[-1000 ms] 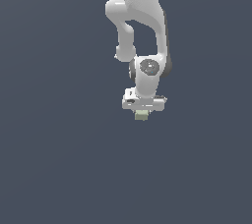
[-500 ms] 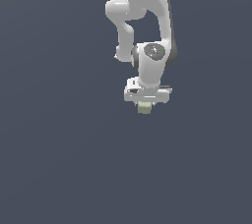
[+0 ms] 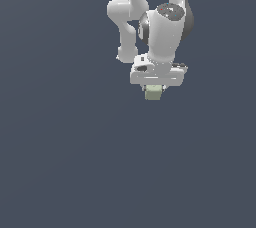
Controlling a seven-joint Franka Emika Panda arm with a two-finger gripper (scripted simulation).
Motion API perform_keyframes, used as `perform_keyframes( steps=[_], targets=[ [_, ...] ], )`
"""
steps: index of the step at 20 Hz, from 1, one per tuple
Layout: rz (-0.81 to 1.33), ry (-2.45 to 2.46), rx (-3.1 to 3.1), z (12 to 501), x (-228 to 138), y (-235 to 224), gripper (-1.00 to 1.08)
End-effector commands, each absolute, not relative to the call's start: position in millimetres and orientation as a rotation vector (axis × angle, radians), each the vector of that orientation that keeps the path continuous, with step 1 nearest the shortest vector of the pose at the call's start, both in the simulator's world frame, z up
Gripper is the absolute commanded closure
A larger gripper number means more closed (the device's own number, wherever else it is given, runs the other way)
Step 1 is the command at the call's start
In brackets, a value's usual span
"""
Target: Pick up the object and move it to a goal position.
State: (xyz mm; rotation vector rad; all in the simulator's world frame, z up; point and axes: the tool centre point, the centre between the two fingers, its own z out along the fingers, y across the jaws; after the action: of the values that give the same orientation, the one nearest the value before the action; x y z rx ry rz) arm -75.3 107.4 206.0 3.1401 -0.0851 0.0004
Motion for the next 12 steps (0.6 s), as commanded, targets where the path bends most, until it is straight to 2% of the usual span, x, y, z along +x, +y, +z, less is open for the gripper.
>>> perform_keyframes(
  steps=[1, 12],
  targets=[
    [0.000, -0.085, 3.140, 235, -79, 112, 1.08],
    [0.000, -0.085, 3.140, 330, -89, 128, 1.08]
  ],
)
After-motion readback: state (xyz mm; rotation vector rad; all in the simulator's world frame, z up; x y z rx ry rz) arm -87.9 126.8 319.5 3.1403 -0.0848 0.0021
